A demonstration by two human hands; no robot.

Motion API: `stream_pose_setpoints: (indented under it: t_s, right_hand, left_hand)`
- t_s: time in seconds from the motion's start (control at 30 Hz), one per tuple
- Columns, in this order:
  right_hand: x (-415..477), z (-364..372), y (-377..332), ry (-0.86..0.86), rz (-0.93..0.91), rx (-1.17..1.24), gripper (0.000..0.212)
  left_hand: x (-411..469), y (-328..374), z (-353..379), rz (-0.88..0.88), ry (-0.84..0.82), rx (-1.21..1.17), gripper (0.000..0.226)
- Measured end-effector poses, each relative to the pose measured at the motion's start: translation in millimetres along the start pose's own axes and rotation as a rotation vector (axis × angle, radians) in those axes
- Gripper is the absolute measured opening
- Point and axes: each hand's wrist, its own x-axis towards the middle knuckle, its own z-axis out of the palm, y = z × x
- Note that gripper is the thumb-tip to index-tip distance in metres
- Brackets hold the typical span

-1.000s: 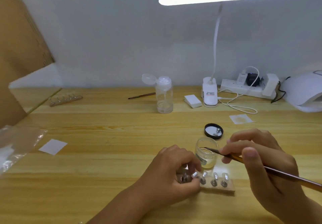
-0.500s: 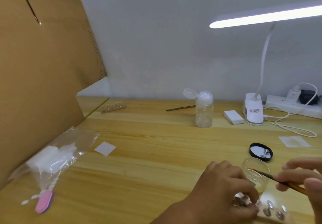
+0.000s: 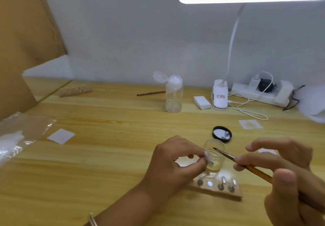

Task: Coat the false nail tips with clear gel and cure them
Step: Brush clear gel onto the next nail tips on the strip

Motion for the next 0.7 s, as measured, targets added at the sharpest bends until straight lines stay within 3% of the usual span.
stream_pose_setpoints:
  t_s: [0.47,0.7]
  right_hand:
    - [-2.0,3.0,4.3,-0.101,-0.055,0.014,0.051]
    - [-4.0,1.1,5.5,-0.059,-0.036,0.068,0.054]
  left_hand:
    - [1.0,-1.0,-0.5,-0.017,0.002,-0.021,0.013]
    - [1.9,-0.5,0.1,-0.013,0.006,0.015,0.012]
